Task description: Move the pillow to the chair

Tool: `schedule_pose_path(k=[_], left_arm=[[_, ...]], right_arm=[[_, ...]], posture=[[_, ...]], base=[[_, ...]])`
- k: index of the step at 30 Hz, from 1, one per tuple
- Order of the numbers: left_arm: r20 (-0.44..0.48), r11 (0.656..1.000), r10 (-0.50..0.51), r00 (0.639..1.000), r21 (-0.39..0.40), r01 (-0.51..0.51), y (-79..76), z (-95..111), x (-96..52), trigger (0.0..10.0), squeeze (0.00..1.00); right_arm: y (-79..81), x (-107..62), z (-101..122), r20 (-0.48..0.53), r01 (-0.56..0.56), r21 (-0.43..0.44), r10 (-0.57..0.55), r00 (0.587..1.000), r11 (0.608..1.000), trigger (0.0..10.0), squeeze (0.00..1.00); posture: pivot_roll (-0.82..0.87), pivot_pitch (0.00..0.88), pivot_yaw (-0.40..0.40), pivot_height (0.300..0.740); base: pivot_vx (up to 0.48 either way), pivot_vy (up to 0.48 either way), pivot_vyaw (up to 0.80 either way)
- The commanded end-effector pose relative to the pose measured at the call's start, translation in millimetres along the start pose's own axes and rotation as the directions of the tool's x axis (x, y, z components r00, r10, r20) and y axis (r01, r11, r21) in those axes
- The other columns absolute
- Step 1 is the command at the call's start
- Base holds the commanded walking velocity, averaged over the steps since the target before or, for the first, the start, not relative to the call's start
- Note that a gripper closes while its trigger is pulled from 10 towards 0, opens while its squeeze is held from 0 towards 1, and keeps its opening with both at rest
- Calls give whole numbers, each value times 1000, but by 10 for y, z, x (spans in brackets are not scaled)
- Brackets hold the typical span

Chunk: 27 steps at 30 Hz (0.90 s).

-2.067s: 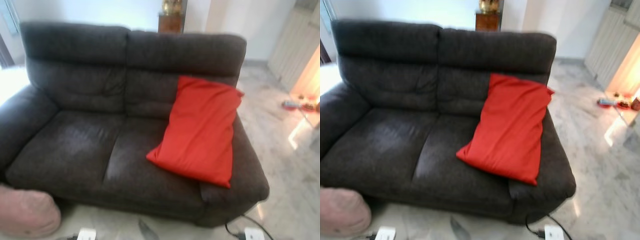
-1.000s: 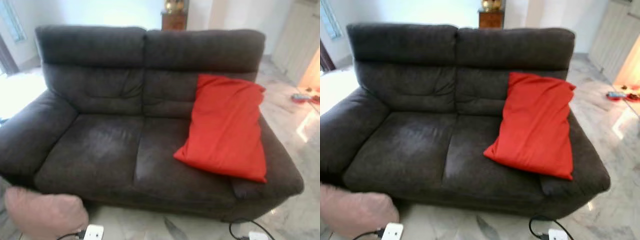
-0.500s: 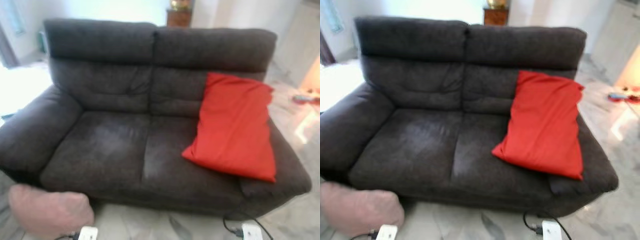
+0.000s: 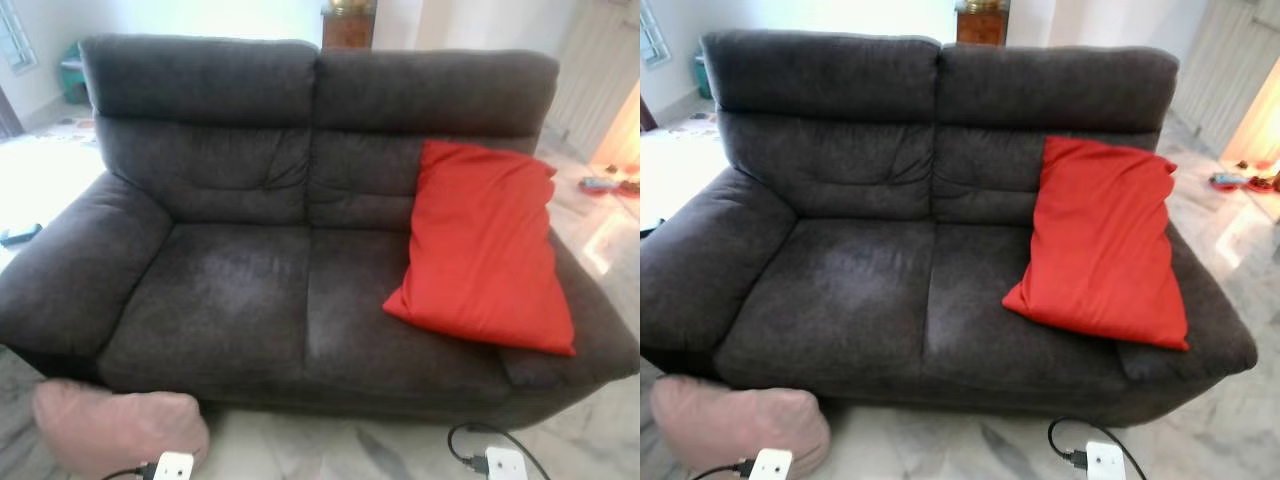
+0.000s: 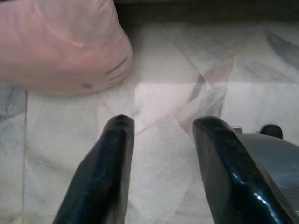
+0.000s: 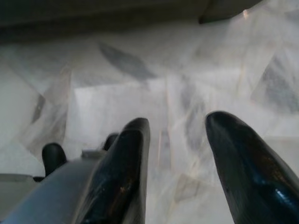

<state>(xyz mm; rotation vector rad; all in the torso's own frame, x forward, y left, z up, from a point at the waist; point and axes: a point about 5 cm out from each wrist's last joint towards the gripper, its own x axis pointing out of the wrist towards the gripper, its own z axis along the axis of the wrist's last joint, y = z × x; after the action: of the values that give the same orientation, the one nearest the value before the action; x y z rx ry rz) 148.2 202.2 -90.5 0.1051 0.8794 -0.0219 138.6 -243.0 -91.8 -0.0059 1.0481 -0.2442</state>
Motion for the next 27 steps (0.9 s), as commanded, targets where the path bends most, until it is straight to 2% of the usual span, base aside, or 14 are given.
schedule_pose_path(k=[1,27], left_arm=[[4,1000,10,1000,5,-10,43,17,1,10000,0],[-7,1000,11,1000,3,-11,50,1,-1,10000,0]], right_arm=[[18,0,-4,1,-3,12,3,1000,1000,10000,0],[30,0,-13,-4,-10,6,10,1000,1000,10000,0]], posture=[[60,4,-3,740],[60,0,-1,740]], base=[[0,300,0],[0,300,0]])
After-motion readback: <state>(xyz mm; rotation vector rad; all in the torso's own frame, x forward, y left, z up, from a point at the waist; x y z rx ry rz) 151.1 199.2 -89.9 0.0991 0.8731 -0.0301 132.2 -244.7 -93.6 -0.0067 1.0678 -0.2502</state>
